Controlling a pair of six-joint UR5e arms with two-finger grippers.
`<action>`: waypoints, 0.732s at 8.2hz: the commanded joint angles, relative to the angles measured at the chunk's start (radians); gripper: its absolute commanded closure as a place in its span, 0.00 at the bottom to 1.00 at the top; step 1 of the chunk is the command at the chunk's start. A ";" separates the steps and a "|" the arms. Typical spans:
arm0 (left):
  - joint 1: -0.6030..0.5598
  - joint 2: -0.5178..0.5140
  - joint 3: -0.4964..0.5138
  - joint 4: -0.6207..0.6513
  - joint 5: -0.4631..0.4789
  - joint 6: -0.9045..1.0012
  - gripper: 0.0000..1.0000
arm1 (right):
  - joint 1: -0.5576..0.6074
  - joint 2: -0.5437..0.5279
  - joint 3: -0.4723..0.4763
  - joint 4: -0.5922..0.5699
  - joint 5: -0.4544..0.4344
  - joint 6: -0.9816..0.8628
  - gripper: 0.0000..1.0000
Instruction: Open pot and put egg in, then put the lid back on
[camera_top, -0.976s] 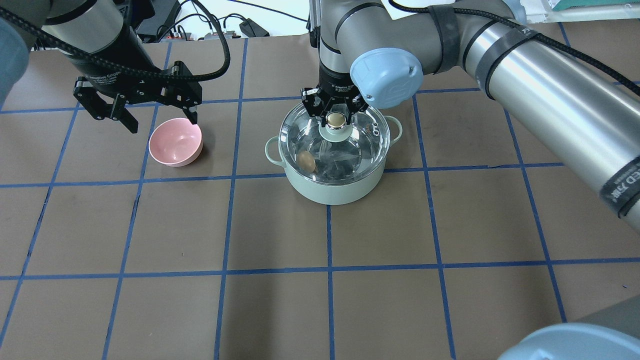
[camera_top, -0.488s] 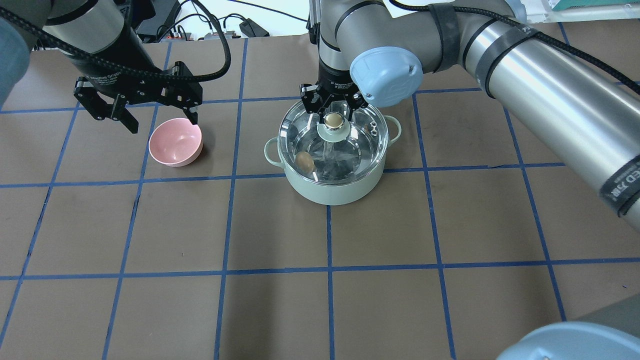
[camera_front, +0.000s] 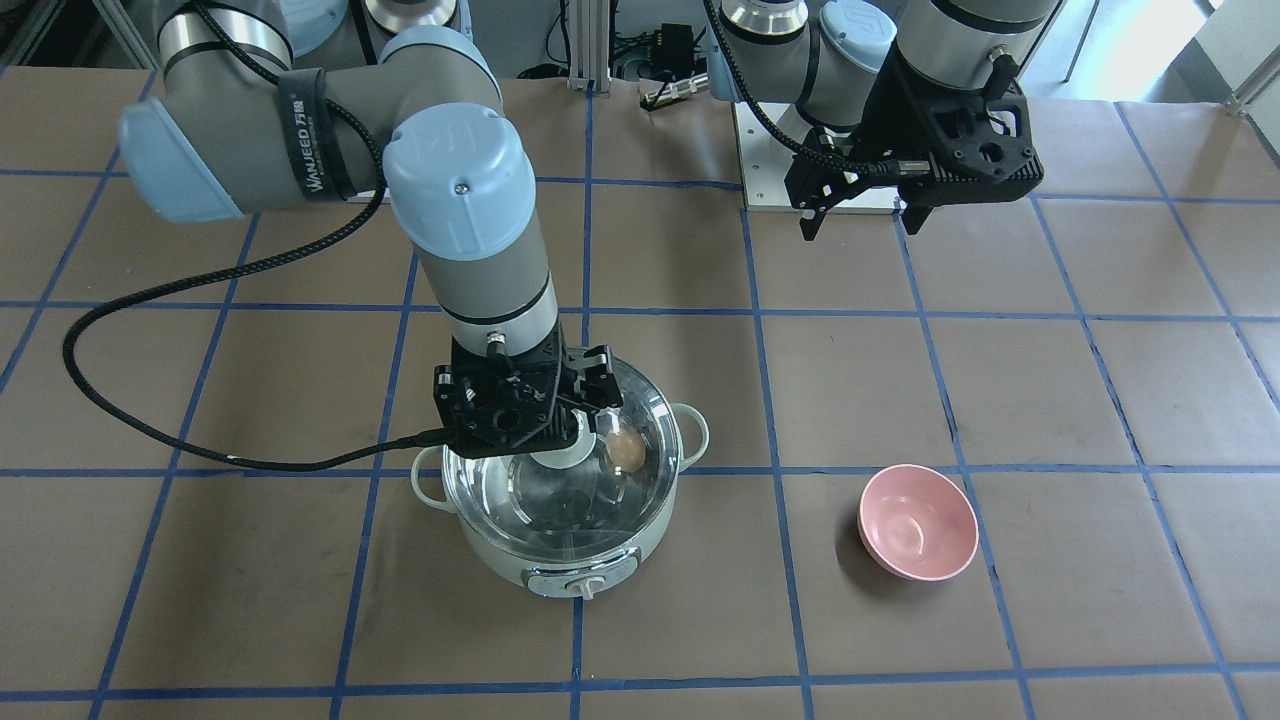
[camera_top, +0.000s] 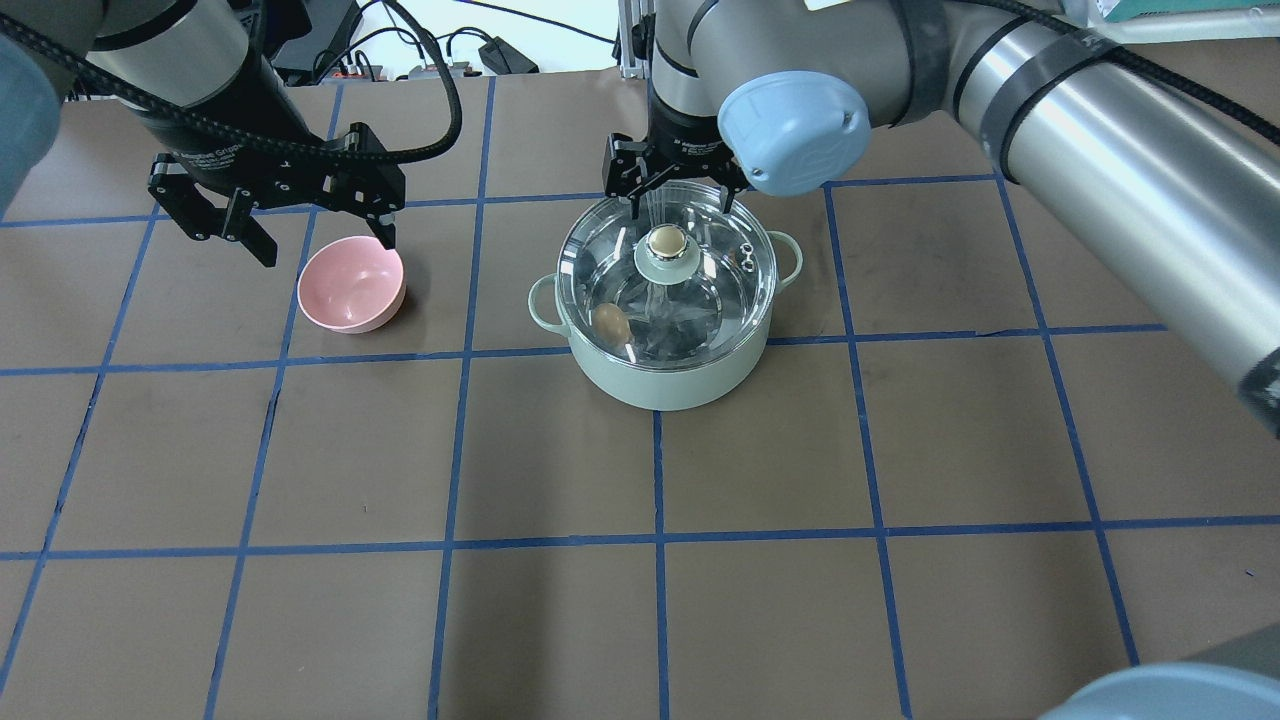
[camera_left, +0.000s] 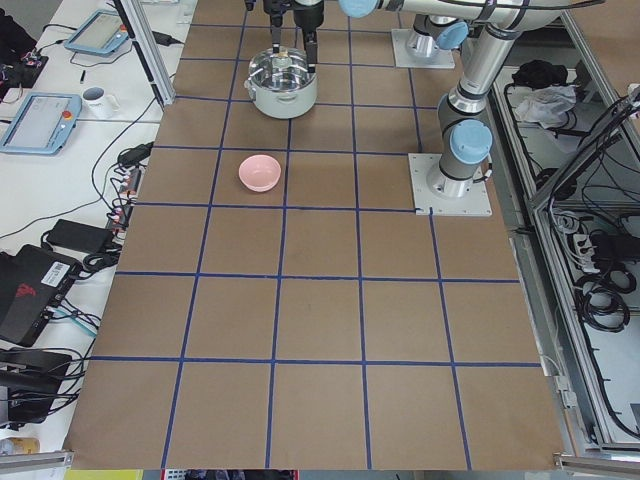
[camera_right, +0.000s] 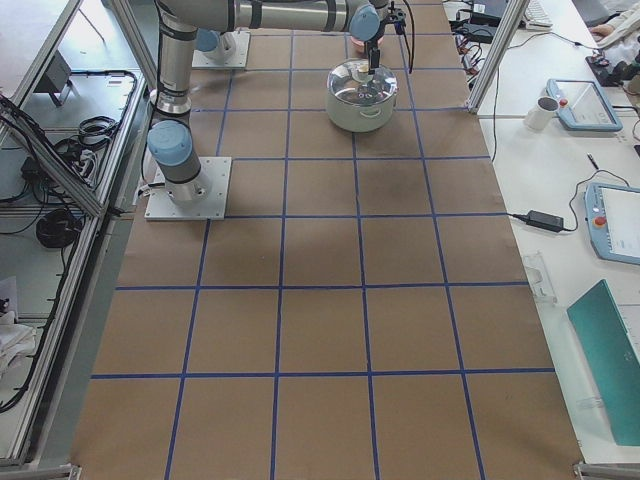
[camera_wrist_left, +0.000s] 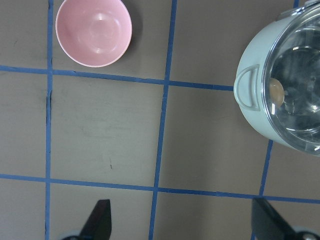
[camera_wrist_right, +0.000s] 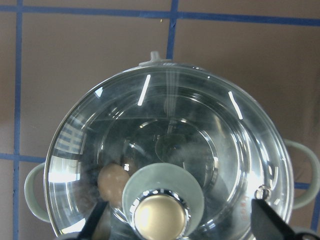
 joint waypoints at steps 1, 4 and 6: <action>0.000 0.000 0.000 0.000 0.000 0.000 0.00 | -0.100 -0.100 0.001 0.099 -0.008 -0.016 0.00; -0.001 0.000 -0.002 0.000 0.000 0.000 0.00 | -0.216 -0.198 0.007 0.232 -0.059 -0.095 0.00; -0.001 0.000 -0.002 0.000 0.000 0.000 0.00 | -0.316 -0.276 0.007 0.331 -0.062 -0.110 0.00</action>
